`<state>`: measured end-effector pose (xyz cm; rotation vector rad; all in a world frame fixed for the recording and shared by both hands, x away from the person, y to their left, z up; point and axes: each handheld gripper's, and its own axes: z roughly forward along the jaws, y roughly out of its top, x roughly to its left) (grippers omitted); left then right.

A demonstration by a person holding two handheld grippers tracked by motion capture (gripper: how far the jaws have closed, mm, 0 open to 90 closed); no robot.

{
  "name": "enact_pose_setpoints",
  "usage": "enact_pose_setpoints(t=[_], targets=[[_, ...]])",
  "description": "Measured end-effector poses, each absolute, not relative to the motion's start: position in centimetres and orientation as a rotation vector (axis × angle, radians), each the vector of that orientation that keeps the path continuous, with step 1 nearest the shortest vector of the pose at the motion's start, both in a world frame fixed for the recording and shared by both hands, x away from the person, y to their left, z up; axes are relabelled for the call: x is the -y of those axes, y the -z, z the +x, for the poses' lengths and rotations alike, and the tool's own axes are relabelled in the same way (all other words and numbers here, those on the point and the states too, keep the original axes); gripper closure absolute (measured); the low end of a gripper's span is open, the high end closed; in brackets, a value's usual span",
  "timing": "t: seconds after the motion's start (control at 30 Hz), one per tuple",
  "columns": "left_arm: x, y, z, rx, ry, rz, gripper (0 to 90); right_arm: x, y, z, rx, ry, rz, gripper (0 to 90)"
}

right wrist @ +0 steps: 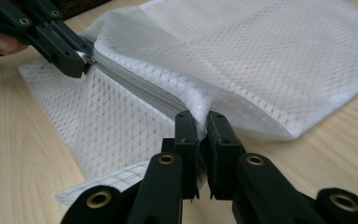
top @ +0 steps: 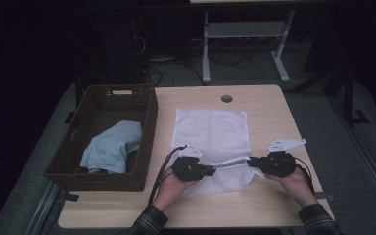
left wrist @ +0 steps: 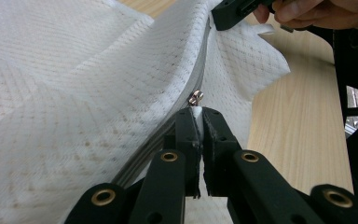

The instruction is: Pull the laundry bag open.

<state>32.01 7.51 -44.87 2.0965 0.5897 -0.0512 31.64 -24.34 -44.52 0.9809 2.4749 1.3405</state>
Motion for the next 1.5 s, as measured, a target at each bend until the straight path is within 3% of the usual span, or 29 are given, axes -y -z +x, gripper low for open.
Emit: enact_pose_setpoints(t=[1.5], targets=[[-8.6, 45.2, 32.7, -0.64, 0.043, 2.096, 86.5, 25.8, 44.7, 32.4, -2.435, -1.285, 1.037, 83.4]])
